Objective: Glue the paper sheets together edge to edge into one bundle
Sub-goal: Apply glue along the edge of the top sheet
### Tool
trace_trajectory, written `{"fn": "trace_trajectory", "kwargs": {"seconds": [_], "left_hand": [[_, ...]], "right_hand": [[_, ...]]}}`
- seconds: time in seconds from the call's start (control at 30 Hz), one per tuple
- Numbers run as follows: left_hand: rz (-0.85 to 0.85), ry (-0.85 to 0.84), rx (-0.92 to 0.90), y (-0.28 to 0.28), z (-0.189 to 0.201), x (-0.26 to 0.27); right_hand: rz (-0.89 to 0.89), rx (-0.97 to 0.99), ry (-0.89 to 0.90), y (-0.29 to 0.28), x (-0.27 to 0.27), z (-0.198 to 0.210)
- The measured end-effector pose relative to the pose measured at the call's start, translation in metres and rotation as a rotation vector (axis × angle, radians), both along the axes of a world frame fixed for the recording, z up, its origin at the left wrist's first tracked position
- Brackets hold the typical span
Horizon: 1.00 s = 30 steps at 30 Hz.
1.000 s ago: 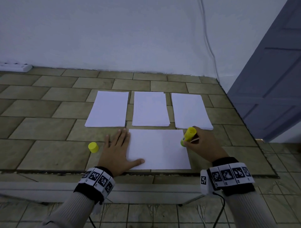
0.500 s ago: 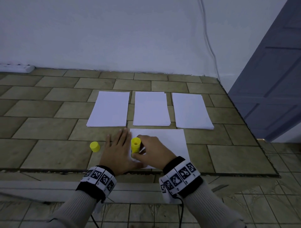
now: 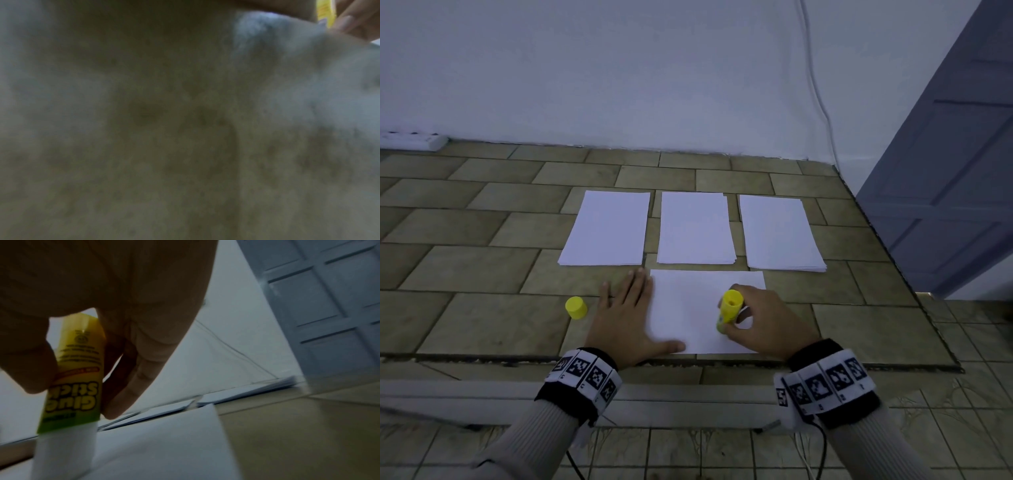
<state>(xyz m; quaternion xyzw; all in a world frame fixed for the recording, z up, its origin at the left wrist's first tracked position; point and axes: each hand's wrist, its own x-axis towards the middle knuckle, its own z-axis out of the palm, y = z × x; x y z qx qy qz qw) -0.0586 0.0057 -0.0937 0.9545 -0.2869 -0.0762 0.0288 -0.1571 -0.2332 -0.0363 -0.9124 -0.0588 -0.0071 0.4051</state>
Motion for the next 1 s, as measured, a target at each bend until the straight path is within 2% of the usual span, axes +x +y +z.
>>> {"fn": "trace_trajectory", "kwargs": {"seconds": [0.23,0.33,0.47,0.57,0.77,0.87,1.0], "left_hand": [[0.005,0.007,-0.012,0.000,-0.001,0.001],[-0.008,0.015,-0.056,0.001,-0.002,0.001],[-0.016,-0.002,-0.029,0.000,-0.001,0.000],[-0.022,-0.004,-0.033,0.000,0.001,0.000],[-0.051,-0.013,-0.093,-0.002,-0.001,-0.003],[-0.088,-0.039,-0.083,0.000,-0.005,-0.001],[-0.064,-0.011,-0.025,-0.001,-0.004,0.002]], "right_hand": [[-0.188,-0.045,-0.043,-0.042,-0.022,-0.002],[-0.209,-0.044,-0.034,-0.045,-0.022,-0.003],[-0.090,0.068,-0.086,-0.024,-0.010,-0.003],[-0.029,0.102,-0.060,0.009,0.008,-0.003],[0.143,0.048,-0.018,0.070,0.036,0.001],[0.201,-0.058,0.023,0.081,0.044,0.001],[0.234,-0.073,0.021,0.078,0.057,0.006]]}}
